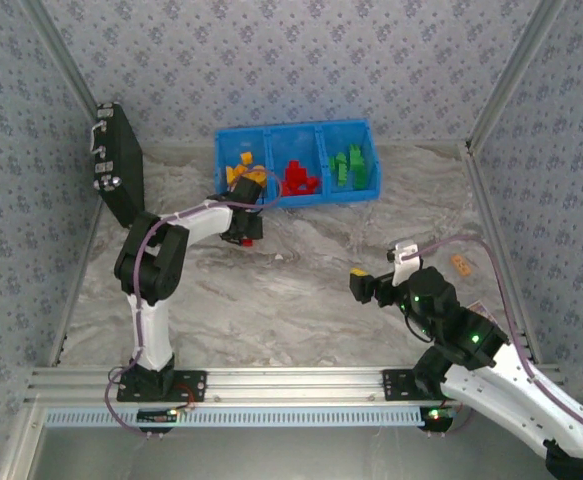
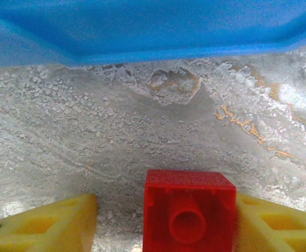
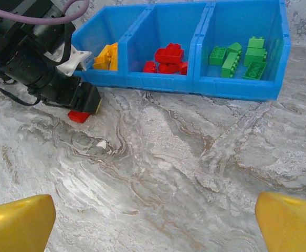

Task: Sort the legos into containers by color
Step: Pick up the lego from the center of the table, then place the lego in the container.

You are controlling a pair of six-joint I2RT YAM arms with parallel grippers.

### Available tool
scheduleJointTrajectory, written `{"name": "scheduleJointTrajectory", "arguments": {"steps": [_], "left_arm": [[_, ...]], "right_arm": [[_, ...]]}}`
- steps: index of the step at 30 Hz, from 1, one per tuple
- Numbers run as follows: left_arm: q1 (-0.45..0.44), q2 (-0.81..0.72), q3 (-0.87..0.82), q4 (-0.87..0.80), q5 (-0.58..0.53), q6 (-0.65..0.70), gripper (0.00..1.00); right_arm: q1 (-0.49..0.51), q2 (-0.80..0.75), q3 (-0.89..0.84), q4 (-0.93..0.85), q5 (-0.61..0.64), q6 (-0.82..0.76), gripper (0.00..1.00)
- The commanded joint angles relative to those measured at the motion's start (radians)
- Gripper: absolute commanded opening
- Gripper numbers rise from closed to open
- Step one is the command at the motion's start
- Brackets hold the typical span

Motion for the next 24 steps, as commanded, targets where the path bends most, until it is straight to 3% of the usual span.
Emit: {"name": "scheduleJointTrajectory", "arguments": {"steps": [1,5,12,17,24], "left_arm": [[-0.004,0.013,0.0,-0.012,0.025,-0.013,0.51],[-0.007,-0.002,-0.024,-0.01,0.032,-0.018,0.33],[-0.045,-0.076,-0.032,-0.01,0.062,-0.056,0.25],[-0.099,-0.121,0.178,-0.071,0.044,-0.017,0.24],[-0.099,-0.005,0.524,-0.051,0.096,-0.004,0.24]], "right_arm": [[0.004,-0.007,0.015,-0.005,0.035,-0.018,0.99],[-0.005,0.001,0.038,-0.006,0.134,0.056,0.99],[-0.052,0.003,0.088,0.012,0.156,-0.025,0.99],[-0.084,0.006,0.069,0.105,0.013,-0.185,0.99],[-0.109,0.009,0.084,0.1,0.037,-0.186,0.99]]}}
